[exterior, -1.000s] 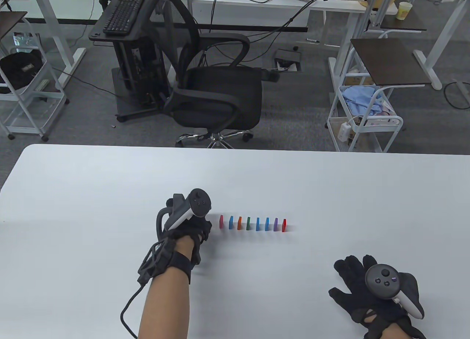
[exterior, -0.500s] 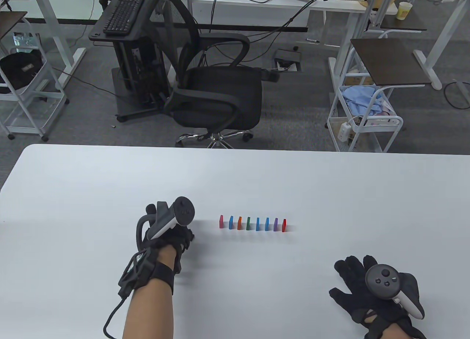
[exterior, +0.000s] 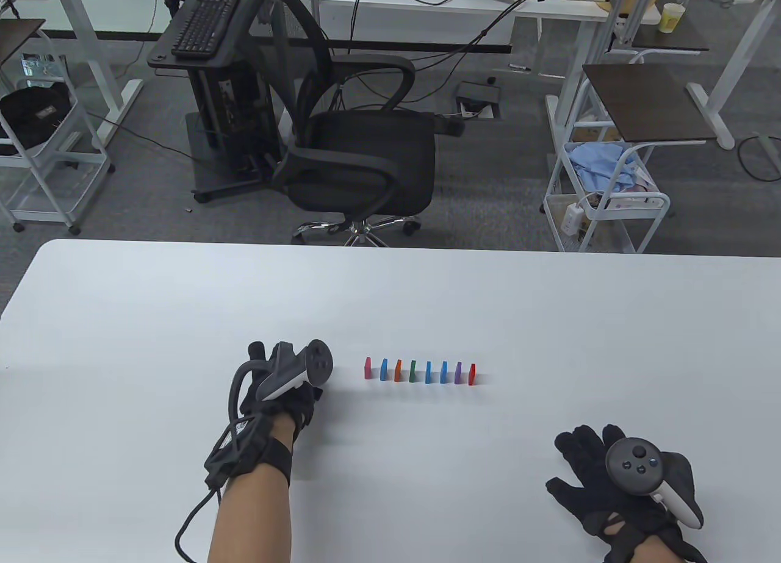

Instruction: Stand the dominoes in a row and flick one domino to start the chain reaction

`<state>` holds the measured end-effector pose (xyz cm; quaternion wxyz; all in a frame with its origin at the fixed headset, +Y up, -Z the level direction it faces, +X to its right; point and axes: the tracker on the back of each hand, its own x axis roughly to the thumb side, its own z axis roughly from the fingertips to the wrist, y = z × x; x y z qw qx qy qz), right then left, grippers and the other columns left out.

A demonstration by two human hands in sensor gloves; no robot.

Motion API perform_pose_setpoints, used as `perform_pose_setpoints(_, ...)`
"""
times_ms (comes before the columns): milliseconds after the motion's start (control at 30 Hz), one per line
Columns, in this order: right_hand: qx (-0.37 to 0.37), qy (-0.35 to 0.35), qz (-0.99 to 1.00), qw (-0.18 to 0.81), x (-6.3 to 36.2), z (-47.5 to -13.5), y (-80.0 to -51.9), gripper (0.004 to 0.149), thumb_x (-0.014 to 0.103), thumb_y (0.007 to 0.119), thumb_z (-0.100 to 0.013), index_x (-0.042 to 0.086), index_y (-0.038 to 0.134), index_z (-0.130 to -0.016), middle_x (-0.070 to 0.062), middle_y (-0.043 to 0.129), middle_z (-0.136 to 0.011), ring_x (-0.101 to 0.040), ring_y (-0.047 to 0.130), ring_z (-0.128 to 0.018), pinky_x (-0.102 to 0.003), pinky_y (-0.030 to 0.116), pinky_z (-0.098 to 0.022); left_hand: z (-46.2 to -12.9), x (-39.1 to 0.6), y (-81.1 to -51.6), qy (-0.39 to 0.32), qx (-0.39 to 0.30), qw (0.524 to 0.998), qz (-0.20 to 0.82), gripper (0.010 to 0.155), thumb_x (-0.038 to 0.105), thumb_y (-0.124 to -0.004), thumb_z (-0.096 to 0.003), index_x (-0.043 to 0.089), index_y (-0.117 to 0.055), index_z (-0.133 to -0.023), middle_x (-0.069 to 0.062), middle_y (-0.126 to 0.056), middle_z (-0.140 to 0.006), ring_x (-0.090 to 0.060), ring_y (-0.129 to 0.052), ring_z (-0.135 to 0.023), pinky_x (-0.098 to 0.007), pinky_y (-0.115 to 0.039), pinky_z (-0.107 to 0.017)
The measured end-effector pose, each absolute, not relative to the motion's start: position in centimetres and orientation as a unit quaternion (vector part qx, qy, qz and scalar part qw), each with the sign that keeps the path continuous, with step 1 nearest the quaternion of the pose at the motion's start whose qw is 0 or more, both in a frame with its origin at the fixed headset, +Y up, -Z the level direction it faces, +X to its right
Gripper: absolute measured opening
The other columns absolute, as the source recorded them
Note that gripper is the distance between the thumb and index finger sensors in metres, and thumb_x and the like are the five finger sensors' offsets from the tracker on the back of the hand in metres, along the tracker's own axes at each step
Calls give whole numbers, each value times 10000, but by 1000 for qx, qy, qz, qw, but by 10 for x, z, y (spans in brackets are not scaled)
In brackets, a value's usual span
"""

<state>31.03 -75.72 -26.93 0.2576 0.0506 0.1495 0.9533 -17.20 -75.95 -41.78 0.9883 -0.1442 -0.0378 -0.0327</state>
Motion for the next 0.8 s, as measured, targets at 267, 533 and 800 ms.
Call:
perform_pose_setpoints(267, 51, 151, 954, 256, 311, -270, -758, 719, 556, 752, -507, 286, 352, -1041, -121, 176, -1157, -447, -94, -955, -649, 3, -685, -419, -162, -762, -56, -138, 985, -86, 645, 310, -935, -418, 300, -598, -968, 26, -739, -1038, -312, -389, -1100, -692, -129, -703)
perform_pose_setpoints(533, 55, 154, 953, 255, 309, -270, -758, 722, 555, 753, -507, 288, 349, -1042, -120, 175, -1157, -448, -95, -954, -649, 4, -685, -418, -147, -763, -79, -131, 976, -156, 575, 300, -928, -417, 236, -686, -935, -35, -875, -889, -287, -554, -1049, -690, -174, -715)
perform_pose_setpoints(800, 55, 153, 952, 259, 310, -270, -758, 719, 555, 752, -507, 286, 352, -1041, -119, 175, -1157, -447, -95, -955, -649, 4, -686, -417, -147, -763, -80, -138, 973, -168, 594, 360, -927, -410, 191, -698, -932, -67, -912, -837, -284, -656, -983, -703, -175, -707)
